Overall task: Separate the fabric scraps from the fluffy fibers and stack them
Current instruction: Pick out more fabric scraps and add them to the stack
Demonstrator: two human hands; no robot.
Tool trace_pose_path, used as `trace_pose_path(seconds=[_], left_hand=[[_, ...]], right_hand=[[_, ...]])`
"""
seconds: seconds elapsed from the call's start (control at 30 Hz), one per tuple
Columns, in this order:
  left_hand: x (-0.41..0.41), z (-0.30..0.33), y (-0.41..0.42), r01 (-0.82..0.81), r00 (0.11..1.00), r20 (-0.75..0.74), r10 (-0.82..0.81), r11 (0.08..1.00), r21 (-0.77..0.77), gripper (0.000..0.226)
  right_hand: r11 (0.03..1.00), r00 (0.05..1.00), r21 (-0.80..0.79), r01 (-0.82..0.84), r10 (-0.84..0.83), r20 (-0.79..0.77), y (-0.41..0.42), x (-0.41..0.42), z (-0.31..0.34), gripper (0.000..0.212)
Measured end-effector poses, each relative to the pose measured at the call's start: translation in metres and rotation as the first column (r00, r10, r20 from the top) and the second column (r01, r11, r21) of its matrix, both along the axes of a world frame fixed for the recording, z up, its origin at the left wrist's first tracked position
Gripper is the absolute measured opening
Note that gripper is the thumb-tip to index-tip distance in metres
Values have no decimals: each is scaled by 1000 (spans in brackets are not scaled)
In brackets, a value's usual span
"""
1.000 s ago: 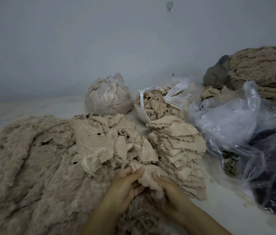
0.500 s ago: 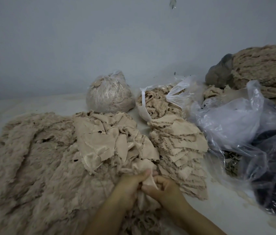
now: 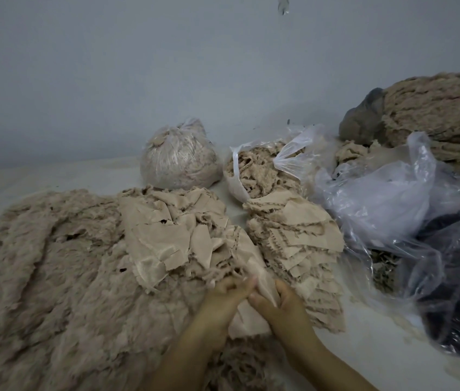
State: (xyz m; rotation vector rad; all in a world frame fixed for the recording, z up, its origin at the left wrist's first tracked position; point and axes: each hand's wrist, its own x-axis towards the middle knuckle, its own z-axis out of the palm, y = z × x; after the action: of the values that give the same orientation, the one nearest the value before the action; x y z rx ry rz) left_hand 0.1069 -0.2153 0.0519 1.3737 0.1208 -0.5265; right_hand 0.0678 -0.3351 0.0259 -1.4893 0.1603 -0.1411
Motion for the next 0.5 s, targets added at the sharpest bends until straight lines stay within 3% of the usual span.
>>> trace_pose_path(seconds=[0.07, 0.17, 0.3, 0.4, 0.5], left_hand=[[4, 3, 3, -106, 992, 68, 105, 994, 12, 29], [9, 6, 9, -165, 978, 128, 165, 986, -8, 20], [9, 9, 12, -171, 985, 10, 175, 972, -164, 20], [13, 17, 21, -137, 989, -88, 115, 941, -310, 20], [14, 22, 23, -15, 999, -47, 2, 958, -287, 19]], right_hand=[[992, 996, -96, 84, -83, 16, -1, 0, -6, 16], [977, 977, -37, 212, -213, -18, -12, 1, -18, 37], [958, 957, -25, 285, -286, -43, -19, 7, -29, 39], [958, 964, -139, 250, -260, -61, -27, 10, -33, 39], [983, 991, -134, 127, -133, -35, -26, 6, -18, 47]])
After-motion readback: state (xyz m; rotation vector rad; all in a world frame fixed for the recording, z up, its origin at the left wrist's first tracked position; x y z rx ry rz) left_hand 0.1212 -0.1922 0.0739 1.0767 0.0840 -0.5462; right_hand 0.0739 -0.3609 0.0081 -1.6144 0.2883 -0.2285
